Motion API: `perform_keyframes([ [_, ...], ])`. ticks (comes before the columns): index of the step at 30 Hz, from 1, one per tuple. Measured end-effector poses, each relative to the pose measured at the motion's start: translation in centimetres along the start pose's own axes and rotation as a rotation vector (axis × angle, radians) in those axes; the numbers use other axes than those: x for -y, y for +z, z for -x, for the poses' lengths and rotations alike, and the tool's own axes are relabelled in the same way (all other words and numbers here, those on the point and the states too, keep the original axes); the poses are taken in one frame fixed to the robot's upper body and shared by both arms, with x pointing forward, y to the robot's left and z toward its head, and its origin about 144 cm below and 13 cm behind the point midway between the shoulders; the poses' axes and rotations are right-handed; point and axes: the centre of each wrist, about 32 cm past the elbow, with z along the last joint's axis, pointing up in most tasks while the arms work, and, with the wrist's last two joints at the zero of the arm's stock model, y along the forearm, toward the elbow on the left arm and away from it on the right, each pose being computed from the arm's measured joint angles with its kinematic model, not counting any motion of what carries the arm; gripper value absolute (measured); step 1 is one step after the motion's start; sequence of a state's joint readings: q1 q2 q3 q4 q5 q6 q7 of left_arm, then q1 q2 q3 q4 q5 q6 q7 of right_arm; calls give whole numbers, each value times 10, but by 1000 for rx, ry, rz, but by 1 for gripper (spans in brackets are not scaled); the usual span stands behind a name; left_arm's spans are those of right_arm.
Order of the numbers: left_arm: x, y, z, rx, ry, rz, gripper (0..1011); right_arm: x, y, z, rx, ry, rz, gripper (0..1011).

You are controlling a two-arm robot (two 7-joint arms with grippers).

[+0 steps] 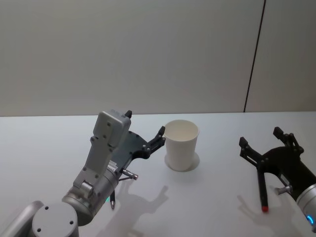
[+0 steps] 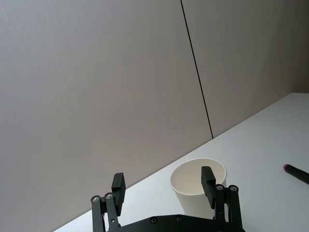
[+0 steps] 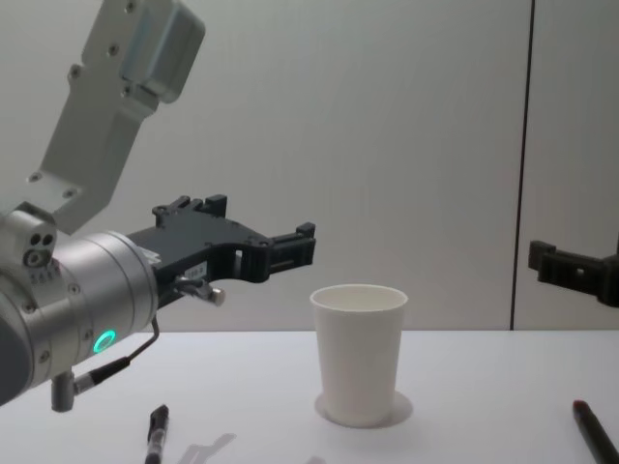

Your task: Place the pen into the pen holder.

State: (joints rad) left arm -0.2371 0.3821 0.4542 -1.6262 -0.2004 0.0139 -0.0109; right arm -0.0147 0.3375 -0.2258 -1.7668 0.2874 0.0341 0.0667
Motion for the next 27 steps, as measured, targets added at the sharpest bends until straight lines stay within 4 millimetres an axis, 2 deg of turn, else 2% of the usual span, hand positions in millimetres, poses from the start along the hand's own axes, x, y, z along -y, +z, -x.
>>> perform_keyframes([
  [27, 0, 0, 0, 0, 0, 0, 1004, 0, 0, 0, 0, 0, 0, 1001],
])
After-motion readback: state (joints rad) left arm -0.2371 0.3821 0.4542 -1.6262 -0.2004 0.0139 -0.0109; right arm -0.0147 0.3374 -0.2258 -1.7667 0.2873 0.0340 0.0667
